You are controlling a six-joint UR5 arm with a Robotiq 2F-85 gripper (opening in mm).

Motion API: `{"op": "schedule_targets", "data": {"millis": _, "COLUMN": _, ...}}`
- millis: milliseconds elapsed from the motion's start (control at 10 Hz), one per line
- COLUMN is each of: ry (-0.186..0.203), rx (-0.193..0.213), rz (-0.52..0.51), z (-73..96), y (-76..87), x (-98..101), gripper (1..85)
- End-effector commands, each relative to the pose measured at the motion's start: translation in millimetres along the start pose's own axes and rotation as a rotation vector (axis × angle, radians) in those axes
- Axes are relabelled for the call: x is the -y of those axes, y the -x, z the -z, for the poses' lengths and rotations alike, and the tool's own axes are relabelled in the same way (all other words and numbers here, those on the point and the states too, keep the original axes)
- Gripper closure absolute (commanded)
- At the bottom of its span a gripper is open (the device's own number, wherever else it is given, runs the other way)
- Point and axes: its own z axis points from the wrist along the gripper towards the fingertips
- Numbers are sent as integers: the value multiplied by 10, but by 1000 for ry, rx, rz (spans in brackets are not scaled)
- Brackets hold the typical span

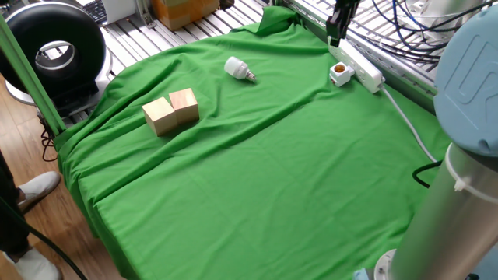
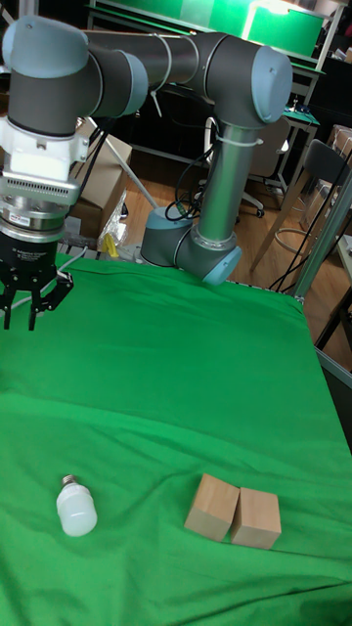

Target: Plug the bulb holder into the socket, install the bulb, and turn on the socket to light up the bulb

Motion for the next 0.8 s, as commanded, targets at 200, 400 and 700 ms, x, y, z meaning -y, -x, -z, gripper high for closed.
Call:
{"op": "schedule_targets", "data": {"millis": 200, "ry": 62, "rx": 41, "rz": -9, "z": 16, "y": 109, "x": -155, "gripper": 493}}
{"op": "schedule_targets", "data": {"millis": 400, "ry": 52, "rx": 41, "rz": 11, "z": -13, "y": 122, "x": -142, "gripper": 473}}
{"op": "schedule_targets", "data": {"millis": 700, "ry": 60, "rx": 23, "rz": 28, "z": -14, "y": 74, "x": -161, "gripper": 487}}
